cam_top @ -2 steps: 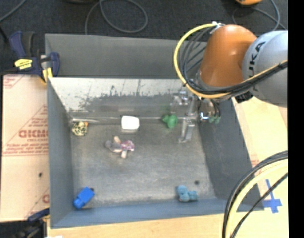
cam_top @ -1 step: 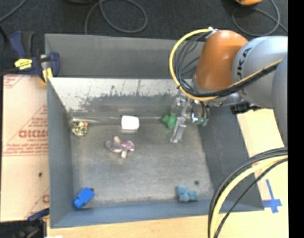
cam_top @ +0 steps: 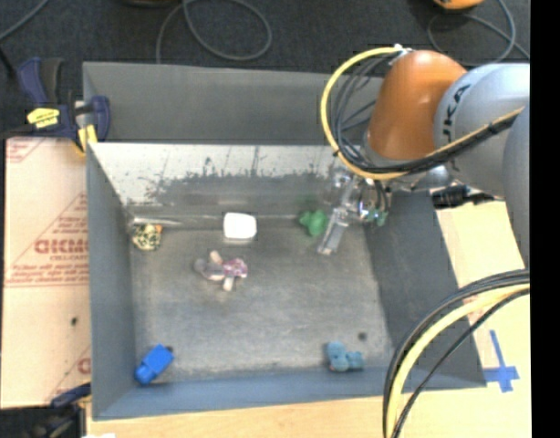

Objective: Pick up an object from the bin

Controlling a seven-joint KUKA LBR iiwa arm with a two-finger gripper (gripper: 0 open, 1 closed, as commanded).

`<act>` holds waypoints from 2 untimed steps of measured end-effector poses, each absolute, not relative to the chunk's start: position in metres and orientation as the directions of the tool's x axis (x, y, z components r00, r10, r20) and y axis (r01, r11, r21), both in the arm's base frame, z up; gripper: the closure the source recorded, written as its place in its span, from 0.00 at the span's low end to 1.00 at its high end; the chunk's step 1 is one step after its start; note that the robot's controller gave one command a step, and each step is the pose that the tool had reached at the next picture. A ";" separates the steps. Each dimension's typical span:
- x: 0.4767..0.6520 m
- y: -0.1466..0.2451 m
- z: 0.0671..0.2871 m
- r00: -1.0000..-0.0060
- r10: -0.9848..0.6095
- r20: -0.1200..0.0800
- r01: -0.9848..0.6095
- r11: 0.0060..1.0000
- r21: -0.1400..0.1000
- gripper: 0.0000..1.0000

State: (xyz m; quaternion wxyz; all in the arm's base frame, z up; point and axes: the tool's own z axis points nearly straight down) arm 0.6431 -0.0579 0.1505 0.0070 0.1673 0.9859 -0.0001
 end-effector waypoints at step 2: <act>0.649 -0.068 0.075 -0.832 0.554 -0.025 0.554 0.833 0.013 1.00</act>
Offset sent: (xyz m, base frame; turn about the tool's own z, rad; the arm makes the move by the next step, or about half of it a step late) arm 0.0020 -0.0099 -0.0805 0.2550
